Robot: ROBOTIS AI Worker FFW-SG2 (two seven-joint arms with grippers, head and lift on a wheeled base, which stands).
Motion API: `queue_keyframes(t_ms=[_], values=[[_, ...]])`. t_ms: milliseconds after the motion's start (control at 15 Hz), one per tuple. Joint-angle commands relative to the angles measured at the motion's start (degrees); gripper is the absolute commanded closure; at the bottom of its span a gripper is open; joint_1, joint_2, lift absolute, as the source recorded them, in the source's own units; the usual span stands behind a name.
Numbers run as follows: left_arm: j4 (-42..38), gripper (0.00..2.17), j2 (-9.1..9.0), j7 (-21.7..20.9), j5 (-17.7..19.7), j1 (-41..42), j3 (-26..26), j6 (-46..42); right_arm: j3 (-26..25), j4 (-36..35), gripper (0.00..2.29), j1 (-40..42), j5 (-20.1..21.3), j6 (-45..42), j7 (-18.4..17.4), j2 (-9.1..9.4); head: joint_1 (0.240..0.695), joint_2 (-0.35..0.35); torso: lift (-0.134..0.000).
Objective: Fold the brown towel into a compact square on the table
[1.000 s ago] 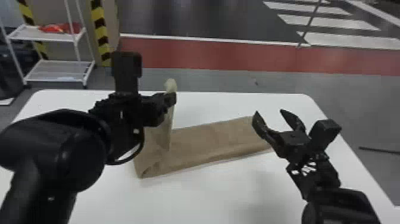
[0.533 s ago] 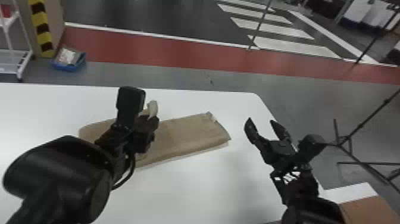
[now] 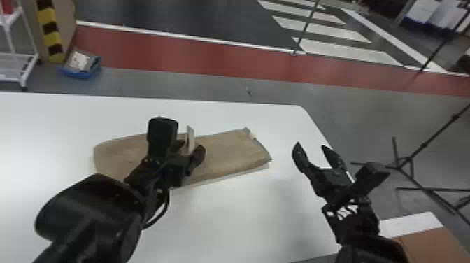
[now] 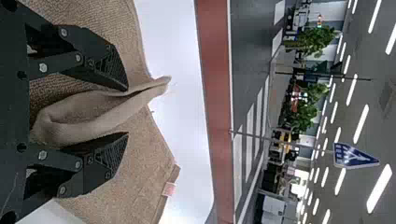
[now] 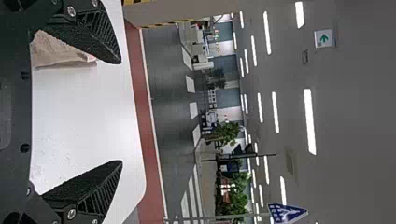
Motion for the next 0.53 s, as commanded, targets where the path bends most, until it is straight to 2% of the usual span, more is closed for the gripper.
queue_keyframes(t_ms=[0,267,333,467], values=[[4.4,0.02,-0.15,-0.3,2.0,-0.8,-0.8,-7.1,2.2,0.1,0.12,0.4,0.2,-0.1,0.0,0.32,0.695,-0.350,-0.123],[3.8,0.02,-0.15,-0.2,4.2,-1.0,-0.7,-9.5,6.7,-0.3,0.13,0.4,0.5,-0.1,-0.2,0.41,0.695,-0.350,-0.123],[1.8,0.02,-0.15,0.5,3.6,-0.7,-0.7,-8.5,7.3,-0.2,0.13,0.0,0.8,0.0,-0.2,0.41,0.695,-0.350,-0.123],[-5.7,0.02,-0.15,1.1,0.6,2.4,2.5,-3.6,8.6,-0.2,0.13,-0.5,1.1,1.3,-0.2,0.41,0.695,-0.350,-0.123]])
